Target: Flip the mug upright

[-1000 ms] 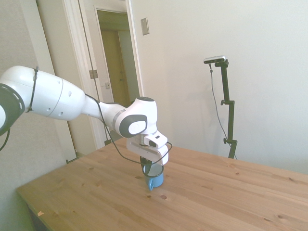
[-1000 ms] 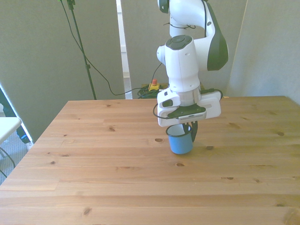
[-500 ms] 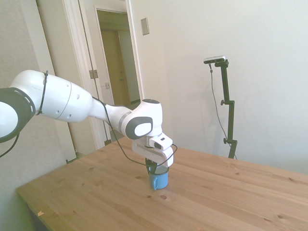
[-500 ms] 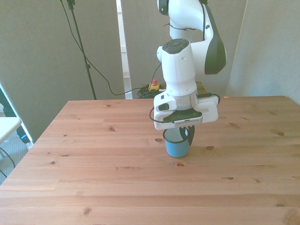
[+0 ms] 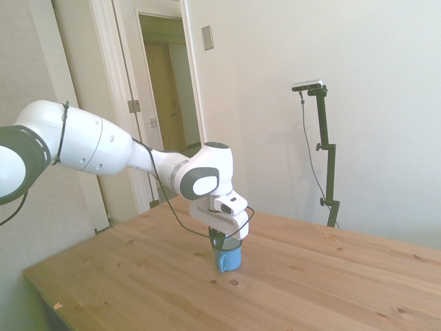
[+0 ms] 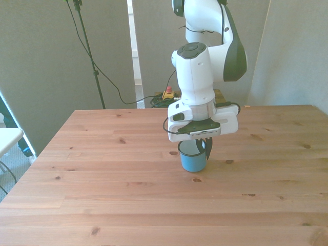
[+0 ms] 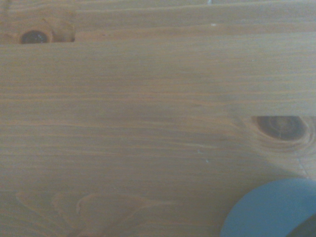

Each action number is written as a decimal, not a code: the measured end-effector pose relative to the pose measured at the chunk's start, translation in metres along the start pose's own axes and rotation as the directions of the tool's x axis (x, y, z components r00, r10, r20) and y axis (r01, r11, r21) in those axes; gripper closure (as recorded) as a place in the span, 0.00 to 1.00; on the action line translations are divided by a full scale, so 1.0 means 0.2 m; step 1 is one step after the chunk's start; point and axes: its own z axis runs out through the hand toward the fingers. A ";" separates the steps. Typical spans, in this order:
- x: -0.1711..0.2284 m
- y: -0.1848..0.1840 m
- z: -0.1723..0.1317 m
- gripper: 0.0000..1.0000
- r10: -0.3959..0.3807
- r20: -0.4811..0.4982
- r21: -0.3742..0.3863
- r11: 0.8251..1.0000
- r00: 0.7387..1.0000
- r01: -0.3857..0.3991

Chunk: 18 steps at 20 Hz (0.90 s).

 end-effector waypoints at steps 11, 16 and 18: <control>-0.01 -0.02 -0.06 0.00 -0.007 -0.013 0.017 1.000 1.000 0.008; -0.09 -0.05 -0.21 0.00 -0.032 -0.022 0.042 0.999 0.999 0.032; -0.16 -0.06 -0.28 0.00 -0.046 -0.028 0.056 0.997 0.999 0.048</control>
